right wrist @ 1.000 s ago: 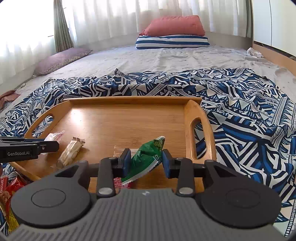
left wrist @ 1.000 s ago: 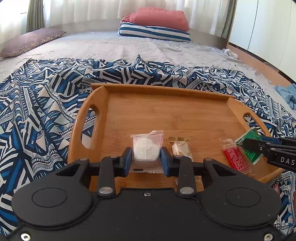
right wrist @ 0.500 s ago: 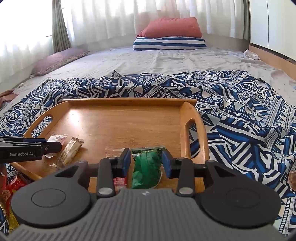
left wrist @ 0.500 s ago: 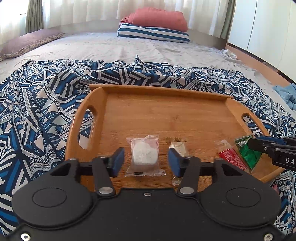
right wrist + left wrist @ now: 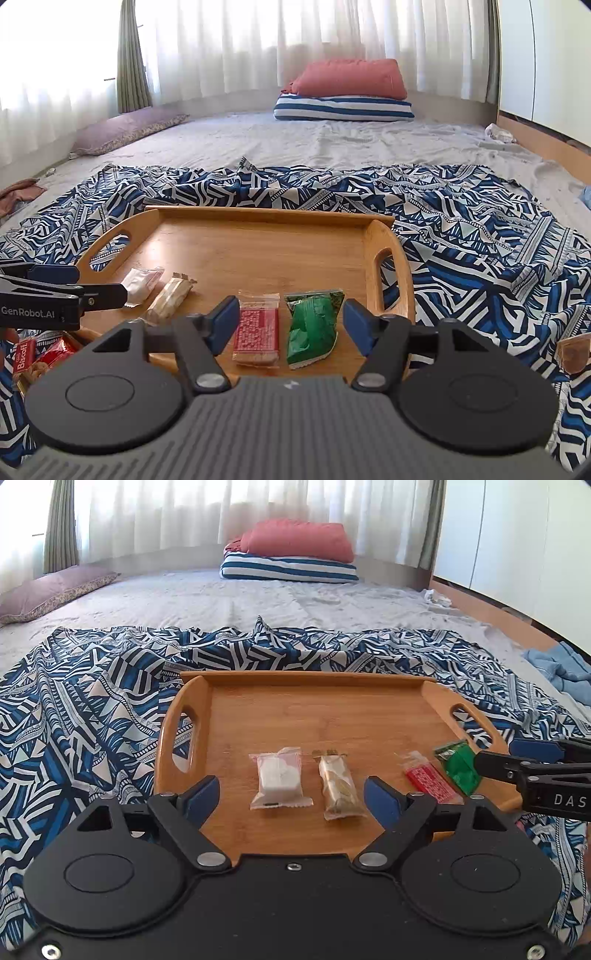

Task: Organize snacks
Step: 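Open both tools to release the white bag and green packet onto the tray, then withdraw both open tools from the tray back toward the snack pile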

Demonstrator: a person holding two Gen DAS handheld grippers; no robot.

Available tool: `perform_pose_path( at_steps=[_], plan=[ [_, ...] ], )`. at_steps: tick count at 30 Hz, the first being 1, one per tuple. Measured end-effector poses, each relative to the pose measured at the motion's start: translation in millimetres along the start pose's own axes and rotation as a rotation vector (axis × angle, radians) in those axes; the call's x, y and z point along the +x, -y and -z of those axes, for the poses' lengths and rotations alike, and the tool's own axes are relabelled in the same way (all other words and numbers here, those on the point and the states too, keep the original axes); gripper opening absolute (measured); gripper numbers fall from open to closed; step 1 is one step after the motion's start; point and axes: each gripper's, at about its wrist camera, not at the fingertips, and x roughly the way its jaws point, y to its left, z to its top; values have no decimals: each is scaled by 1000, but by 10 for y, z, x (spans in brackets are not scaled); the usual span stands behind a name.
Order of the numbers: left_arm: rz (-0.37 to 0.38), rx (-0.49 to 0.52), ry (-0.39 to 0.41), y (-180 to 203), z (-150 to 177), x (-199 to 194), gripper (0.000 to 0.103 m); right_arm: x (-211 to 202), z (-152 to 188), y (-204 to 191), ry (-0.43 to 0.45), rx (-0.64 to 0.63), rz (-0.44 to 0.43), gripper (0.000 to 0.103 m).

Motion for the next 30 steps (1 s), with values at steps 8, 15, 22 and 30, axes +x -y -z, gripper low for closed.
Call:
perform_pose_path(
  at_steps=[8,15,22,30],
  plan=[
    [-7,3,30,-57,172,-353,88,-228,90,-93,34,-4,7,89],
    [-30,-30,48,-124,385,-602,91,-354,241,-112,40,-2,38,94],
    [-53,-58,57,-150,611,-776,92,-515,419,-135,54,-19,69,100],
    [-54,-65,65,-32,855,-923,94,-681,566,-234,77,-110,103,103]
  ],
)
